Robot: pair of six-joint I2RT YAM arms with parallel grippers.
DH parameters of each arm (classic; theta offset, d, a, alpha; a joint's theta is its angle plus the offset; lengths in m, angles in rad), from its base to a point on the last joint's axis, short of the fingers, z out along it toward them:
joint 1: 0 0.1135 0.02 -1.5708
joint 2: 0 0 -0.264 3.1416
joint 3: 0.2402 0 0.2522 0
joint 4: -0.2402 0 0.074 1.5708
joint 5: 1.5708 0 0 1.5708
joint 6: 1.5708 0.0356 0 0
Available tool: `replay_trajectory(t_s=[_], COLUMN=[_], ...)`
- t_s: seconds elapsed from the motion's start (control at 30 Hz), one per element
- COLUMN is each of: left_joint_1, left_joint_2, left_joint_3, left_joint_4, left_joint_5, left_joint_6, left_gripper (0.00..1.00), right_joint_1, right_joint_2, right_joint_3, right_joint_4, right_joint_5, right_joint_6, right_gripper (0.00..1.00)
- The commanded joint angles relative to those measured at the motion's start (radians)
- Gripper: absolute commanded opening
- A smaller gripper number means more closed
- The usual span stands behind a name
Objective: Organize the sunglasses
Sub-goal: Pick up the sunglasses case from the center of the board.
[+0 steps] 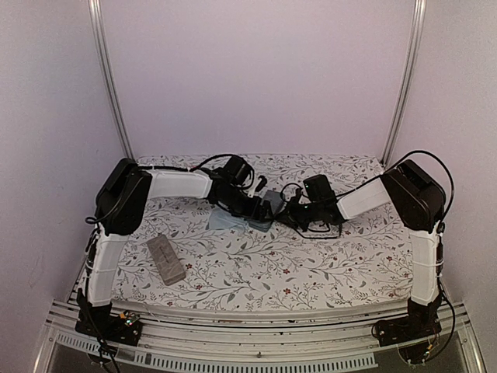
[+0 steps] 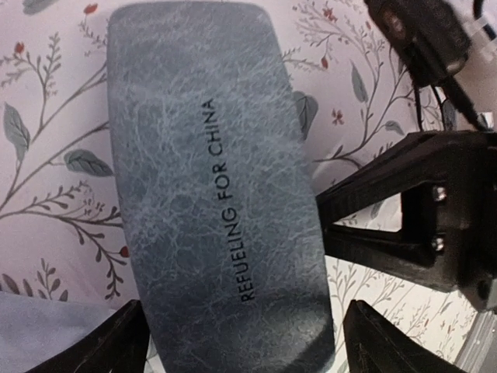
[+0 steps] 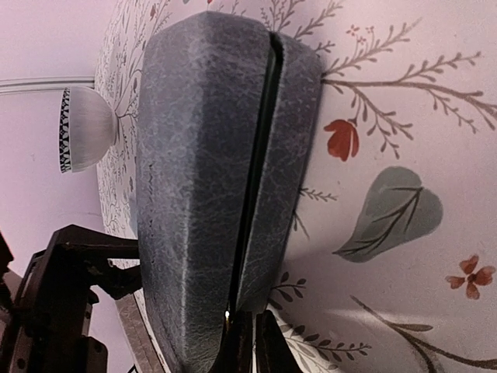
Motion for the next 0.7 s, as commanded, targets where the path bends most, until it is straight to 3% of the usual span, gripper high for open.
replay_trajectory(t_s=[0.0,0.67], left_joint_1=[-0.011,-0.066], left_joint_2=[0.034,0.076], left_joint_3=[0.002,0.061], left_joint_4=[-0.062,-0.209], left_joint_5=[-0.001,-0.057], left_joint_6=[0.008,0.075], left_gripper=[0.89,0.76], right_joint_1=[0.014,0.054], right_joint_2=[0.010,0.033], right_joint_3=[0.033,0.204], right_joint_4=[-0.023,-0.227], right_joint_5=[-0.007,0.018], right_joint_6=[-0.013,-0.024], right_gripper=[0.04,0.07])
